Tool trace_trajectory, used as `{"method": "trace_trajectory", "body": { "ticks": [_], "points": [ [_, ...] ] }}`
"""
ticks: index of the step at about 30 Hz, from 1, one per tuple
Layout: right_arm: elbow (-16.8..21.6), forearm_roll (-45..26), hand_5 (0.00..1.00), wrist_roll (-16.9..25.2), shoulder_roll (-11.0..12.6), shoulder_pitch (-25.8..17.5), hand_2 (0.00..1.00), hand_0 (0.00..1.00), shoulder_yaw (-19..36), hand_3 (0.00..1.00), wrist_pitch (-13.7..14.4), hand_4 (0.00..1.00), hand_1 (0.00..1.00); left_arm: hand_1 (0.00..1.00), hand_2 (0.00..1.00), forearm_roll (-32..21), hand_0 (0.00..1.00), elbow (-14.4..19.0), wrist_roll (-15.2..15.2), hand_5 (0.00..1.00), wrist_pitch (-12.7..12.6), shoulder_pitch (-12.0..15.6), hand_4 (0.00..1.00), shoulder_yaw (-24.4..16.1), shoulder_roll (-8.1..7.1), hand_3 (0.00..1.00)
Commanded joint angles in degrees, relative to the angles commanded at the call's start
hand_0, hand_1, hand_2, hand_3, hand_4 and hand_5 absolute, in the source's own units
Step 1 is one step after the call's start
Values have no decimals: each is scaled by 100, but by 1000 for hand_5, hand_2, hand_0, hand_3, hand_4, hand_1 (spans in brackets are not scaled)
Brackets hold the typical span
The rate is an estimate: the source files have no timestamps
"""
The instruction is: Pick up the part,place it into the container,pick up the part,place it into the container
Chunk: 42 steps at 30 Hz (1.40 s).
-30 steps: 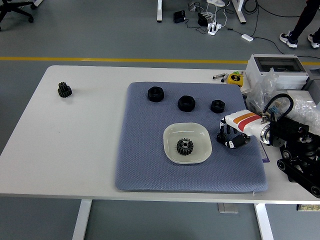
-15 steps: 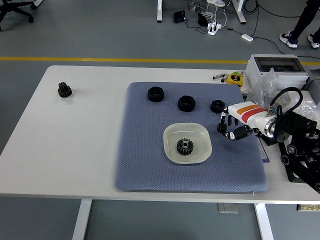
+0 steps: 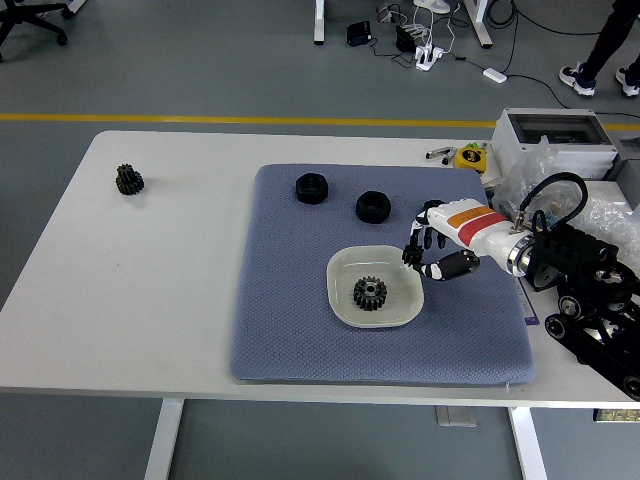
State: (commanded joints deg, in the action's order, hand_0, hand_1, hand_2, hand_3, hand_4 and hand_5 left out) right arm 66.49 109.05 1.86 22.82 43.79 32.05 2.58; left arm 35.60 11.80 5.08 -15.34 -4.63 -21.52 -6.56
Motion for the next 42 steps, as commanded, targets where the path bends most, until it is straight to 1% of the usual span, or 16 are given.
{"method": "trace_trajectory", "body": {
  "ticks": [4,8,15,20,26,27,38,39,42],
  "points": [
    [137,8,270,-25,-96,-16,457,236,-120,515,-1,736,393,674,628,20,655,1,7,494,1,9,597,-14,-1,556],
    [181,58,270,-50,-212,-7,457,236,-221,515,-7,736,393,674,628,27,655,2,9,494,2,16,597,-20,-4,556],
    [153,162,278,-72,-390,25,459,241,-334,516,-12,738,395,674,628,52,655,5,14,494,4,11,597,-33,-12,556],
    [40,199,278,-93,-486,61,459,241,-384,516,16,738,395,674,628,25,655,7,5,494,4,-8,597,-12,-20,556],
    [-65,283,285,-122,-522,73,463,241,-427,519,103,730,398,674,627,-12,655,6,-3,494,-1,-21,598,1,-26,556],
    [-93,286,300,-123,-533,76,477,244,-435,520,109,720,411,674,627,-21,657,6,-4,494,-3,-21,598,4,-26,556],
    [-344,292,310,-78,-613,100,494,244,-467,521,73,731,423,673,627,-57,655,8,-9,493,-4,-29,598,25,-23,556],
    [-344,297,292,-65,-612,98,517,243,-466,529,64,781,438,674,627,-66,656,8,-12,494,-5,-30,598,32,-23,556],
    [-342,316,292,-39,-607,96,517,243,-465,529,32,781,438,674,627,-74,656,7,-16,494,-4,-30,598,36,-25,556]
  ]
}}
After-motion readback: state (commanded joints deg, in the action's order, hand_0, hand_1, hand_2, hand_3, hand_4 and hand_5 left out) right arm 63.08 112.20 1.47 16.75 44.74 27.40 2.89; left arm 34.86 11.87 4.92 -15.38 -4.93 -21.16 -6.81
